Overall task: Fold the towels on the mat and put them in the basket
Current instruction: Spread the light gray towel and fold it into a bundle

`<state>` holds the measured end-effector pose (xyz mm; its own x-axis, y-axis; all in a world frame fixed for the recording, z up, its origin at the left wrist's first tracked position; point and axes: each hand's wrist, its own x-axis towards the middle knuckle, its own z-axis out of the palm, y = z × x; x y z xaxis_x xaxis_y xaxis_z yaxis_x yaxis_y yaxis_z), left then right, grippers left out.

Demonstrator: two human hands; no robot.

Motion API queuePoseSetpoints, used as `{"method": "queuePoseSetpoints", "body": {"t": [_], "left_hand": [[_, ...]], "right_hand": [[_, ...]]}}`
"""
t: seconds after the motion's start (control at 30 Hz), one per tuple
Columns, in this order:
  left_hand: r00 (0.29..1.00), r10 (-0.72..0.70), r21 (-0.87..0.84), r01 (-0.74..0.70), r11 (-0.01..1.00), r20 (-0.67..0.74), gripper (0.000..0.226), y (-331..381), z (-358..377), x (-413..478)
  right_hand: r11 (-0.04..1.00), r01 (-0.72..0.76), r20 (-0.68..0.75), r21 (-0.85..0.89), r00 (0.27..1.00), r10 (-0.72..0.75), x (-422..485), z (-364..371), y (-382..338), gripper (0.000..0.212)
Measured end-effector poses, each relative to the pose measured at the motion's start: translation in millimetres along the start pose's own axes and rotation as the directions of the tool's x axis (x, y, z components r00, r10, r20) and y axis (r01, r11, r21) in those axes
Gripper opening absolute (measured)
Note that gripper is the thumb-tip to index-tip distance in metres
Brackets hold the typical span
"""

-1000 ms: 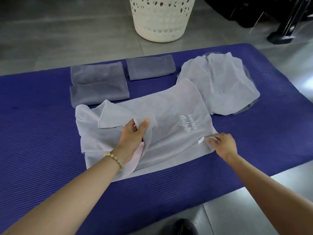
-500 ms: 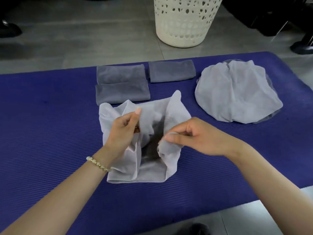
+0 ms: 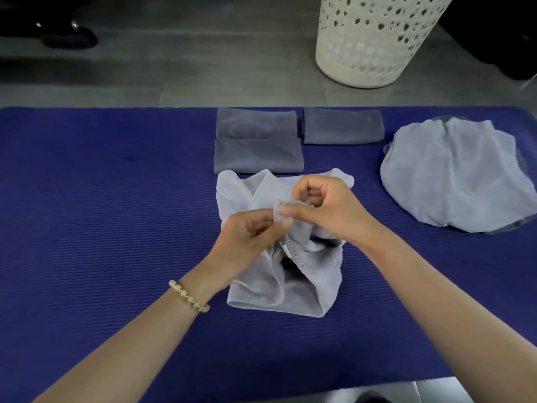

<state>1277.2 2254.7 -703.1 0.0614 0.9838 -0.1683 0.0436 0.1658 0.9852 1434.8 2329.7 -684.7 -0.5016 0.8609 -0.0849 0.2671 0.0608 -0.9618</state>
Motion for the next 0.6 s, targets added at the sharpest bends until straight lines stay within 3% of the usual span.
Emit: {"method": "queuePoseSetpoints", "body": {"t": [0.07,0.17,0.4,0.53,0.6], "left_hand": [[0.998,0.013,0.038,-0.01,0.999,-0.054,0.021,-2.8,-4.8,-1.8],[0.99,0.016,0.029,-0.013,0.999,-0.138,0.045,-9.1,-13.6,-4.7],[0.891,-0.151,-0.339,-0.004,0.941,-0.428,0.035,-25.9,-43.3,7.8],[0.765,-0.232,-0.424,-0.059,0.904,-0.601,0.036,-30.6,-61.0,9.0],[0.678,-0.23,-0.283,0.034,0.959,-0.698,0.039,-39.8,-72.3,7.9]], "right_hand": [[0.995,-0.061,0.029,0.08,0.998,0.059,3.0,8.6,2.7,0.021],[0.982,-0.134,0.072,0.137,0.99,0.125,4.5,18.1,8.9,0.018],[0.929,-0.189,0.245,-0.319,0.93,0.273,-8.5,12.0,53.5,0.031],[0.928,-0.234,0.304,-0.291,0.897,0.322,-15.3,5.0,64.4,0.027],[0.916,-0.248,0.337,-0.316,0.873,0.353,-16.9,4.7,64.3,0.03]]}}
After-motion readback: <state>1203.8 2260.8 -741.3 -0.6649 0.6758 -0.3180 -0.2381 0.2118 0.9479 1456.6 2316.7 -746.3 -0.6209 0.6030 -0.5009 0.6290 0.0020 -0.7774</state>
